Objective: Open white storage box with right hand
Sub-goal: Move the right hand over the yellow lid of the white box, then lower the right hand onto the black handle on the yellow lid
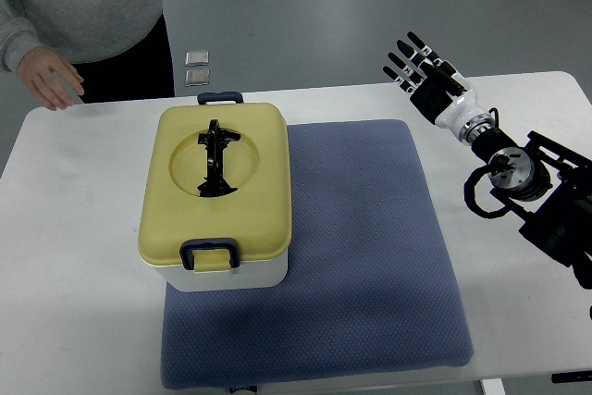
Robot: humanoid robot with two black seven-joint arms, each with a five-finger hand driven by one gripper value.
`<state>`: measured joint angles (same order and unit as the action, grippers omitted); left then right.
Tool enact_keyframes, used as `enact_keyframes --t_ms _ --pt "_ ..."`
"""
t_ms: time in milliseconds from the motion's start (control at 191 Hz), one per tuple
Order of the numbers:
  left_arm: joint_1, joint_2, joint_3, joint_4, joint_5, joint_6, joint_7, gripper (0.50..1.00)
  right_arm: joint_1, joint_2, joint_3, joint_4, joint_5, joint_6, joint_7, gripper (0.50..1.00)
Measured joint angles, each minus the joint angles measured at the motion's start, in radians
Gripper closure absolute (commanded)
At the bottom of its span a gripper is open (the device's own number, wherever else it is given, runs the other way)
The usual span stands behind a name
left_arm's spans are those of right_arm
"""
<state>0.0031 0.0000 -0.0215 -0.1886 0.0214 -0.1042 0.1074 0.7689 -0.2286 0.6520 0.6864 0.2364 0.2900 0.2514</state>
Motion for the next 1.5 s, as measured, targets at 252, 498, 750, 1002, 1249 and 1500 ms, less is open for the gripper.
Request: enact_keyframes --t_ms 252,498,750,1002,1249,1500 --pt "0.0 0.0 0.001 0.0 0.0 0.0 0.0 0.5 0.001 0.0 -0.001 0.001 0.0 0.0 0.0 0.574" --pt "0.0 0.0 0.001 0.001 0.0 0.0 0.0 0.5 0.024 -0.014 -0.003 0.043 -0.163 0.026 -0.006 0.574" --pt "-0.002 0.0 0.0 0.001 0.0 0.0 0.0 0.5 0.133 -0.046 -0.021 0.108 -0.749 0.111 -0.013 0.576" --pt "-0.002 0.0 0.0 0.001 0.0 0.0 0.0 0.5 0.378 -0.107 -0.166 0.217 -1.344 0.267 -0.013 0.576" --pt "-0.002 0.0 -0.001 0.001 -0.003 0.0 -0.001 0.5 0.683 -0.098 -0.413 0.334 -1.557 0.262 -0.004 0.576" --pt "-0.001 0.0 -0.002 0.001 -0.003 0.0 -0.001 0.5 0.787 -0.011 -0.457 0.348 -1.628 0.197 0.001 0.576"
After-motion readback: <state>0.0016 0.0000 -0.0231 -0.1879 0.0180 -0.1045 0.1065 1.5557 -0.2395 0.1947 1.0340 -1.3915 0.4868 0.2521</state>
